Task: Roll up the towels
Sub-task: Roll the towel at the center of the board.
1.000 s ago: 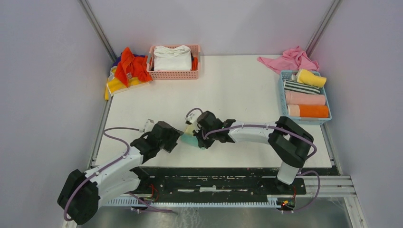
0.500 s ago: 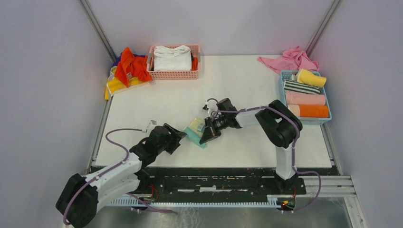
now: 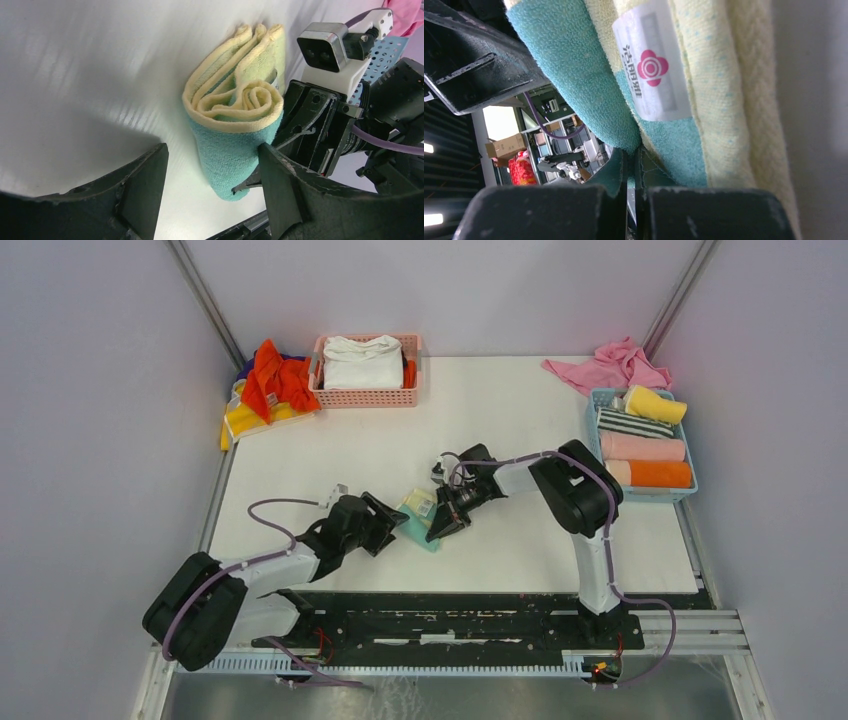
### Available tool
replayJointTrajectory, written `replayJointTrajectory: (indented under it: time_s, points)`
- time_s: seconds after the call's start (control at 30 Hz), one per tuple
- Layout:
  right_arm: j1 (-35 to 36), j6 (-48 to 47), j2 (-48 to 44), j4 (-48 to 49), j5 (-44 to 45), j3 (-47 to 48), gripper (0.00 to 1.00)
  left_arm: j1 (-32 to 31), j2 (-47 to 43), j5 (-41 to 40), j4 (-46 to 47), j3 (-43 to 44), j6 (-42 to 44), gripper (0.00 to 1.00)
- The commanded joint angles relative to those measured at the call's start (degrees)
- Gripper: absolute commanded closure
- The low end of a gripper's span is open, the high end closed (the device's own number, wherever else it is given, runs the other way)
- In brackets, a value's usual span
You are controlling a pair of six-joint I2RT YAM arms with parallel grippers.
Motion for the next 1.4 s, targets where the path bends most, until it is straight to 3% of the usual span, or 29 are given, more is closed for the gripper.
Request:
replayJointTrajectory:
  time_s: [0.0, 0.33, 0.57, 0.83, 1.07, 1.17, 1.27, 1.37]
  points:
    - [0.0, -6.7, 3.5, -9.8, 12.2, 0.9, 0.99, 0.1, 1.1, 2.2, 6.7, 2.1, 2.1, 0.27]
    - [0.0, -8.4, 3.1, -13.8, 14.3, 2.9, 0.99, 0.1, 4.8, 0.5, 5.7, 3.3, -0.1, 0.31]
    - [0.1, -10.8, 0.5, -16.5, 16.7, 3.7, 0.96, 0.1, 9.6, -2.3, -3.3, 3.9, -3.1, 0.46]
    - [2.2, -14.3, -10.4, -15.5, 24.6, 1.8, 0.79, 0.1, 12.2, -3.4, -10.8, 5.1, -2.9, 0.70]
    - [8.1, -20.7, -25.1, -15.0, 41.2, -1.8, 0.60, 0.1, 14.3, -2.4, -14.0, 8.6, -0.4, 0.72]
    - [14.0, -25.5, -30.7, -14.6, 53.4, -3.5, 0.55, 0.0, 14.8, -1.7, -14.8, 10.1, 0.4, 0.72]
    - [20.2, -30.0, -33.9, -11.6, 64.2, -5.6, 0.43, 0.1, 15.5, -0.3, -16.1, 11.4, 0.9, 0.72]
    - [25.5, -34.0, -34.7, -7.0, 71.2, -7.7, 0.41, 0.1, 16.5, 1.2, -17.4, 12.9, 1.6, 0.72]
